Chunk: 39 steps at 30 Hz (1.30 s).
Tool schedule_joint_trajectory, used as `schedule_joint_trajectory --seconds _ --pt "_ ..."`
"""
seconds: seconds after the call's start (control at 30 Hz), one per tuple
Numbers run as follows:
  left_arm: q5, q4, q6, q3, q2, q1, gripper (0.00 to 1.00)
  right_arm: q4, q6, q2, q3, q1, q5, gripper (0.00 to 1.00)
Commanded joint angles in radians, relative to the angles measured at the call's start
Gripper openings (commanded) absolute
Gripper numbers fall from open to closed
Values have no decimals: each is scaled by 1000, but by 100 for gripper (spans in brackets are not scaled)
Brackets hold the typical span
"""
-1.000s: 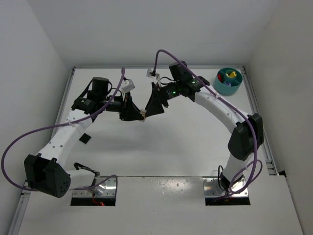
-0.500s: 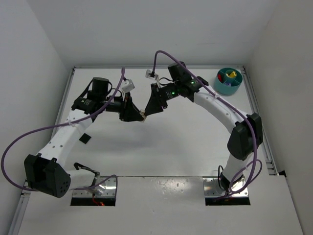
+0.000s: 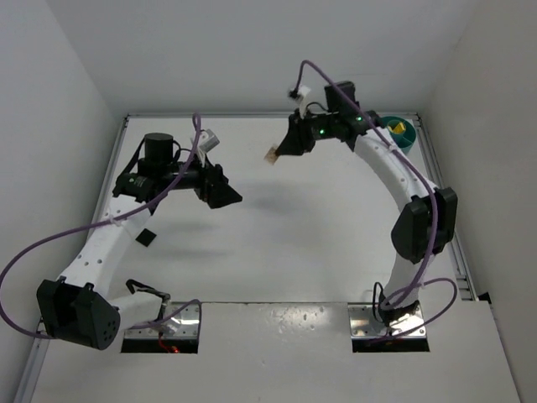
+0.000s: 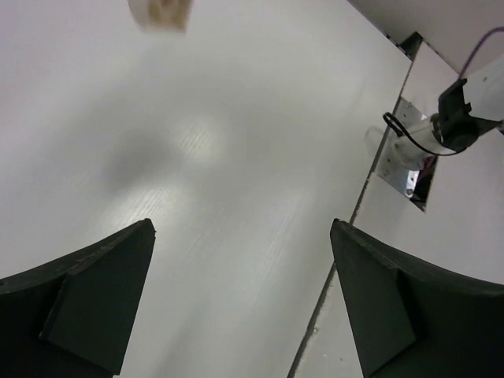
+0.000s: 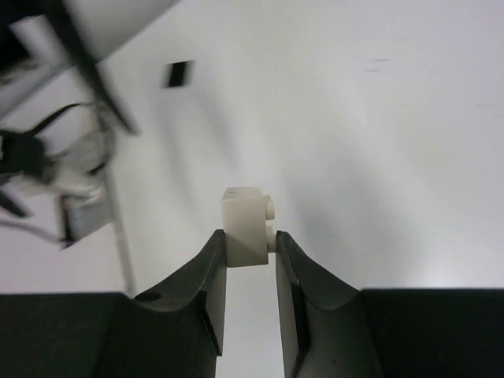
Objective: Sort the legos into containers by color
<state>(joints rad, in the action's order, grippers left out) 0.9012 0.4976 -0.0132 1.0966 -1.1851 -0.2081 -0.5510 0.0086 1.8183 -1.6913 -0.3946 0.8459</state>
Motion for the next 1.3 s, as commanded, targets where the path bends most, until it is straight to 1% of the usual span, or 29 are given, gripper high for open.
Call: schedule_joint_trajectory --seconds 0.0,0.03,0.1,0.13,0.2,0.23,0.3,0.4,0.43,0.47,0.63,0.8,0.93,1.27 --pt "-41 -56 -25 -1 39 24 100 6 -87 48 -137 126 -166 0" --pt "-41 -56 -25 -1 39 24 100 -3 -99 67 -162 181 -236 0" --pt "-50 -56 -25 -10 39 33 100 -3 -120 110 -249 233 -312 0" --pt "-71 -56 -25 -10 39 33 100 -13 -131 136 -286 256 -388 0" --pt "-84 -56 -25 -23 39 33 100 -4 -131 214 -371 322 -458 0" --pt "-96 -56 -25 -32 39 33 100 8 -140 248 -387 359 -506 0" --pt "-110 -65 -25 -32 39 42 100 45 -156 278 -422 390 -580 0" --pt "-148 -65 -25 -41 39 42 100 66 -174 350 -490 442 -636 0" --pt "-148 -65 -25 -41 39 42 100 78 -174 387 -528 466 -651 0" --pt "-148 -65 -25 -41 39 42 100 79 -185 388 -547 477 -651 0" --pt "-168 -65 -34 -50 57 52 100 114 -205 482 -616 519 -688 0" --pt "-177 -74 -34 -72 67 52 100 149 -205 527 -639 540 -719 0" --pt "-177 -74 -34 -81 76 61 100 167 -240 564 -657 540 -742 0" --pt "-177 -74 -34 -99 76 61 100 168 -300 598 -666 549 -781 1"
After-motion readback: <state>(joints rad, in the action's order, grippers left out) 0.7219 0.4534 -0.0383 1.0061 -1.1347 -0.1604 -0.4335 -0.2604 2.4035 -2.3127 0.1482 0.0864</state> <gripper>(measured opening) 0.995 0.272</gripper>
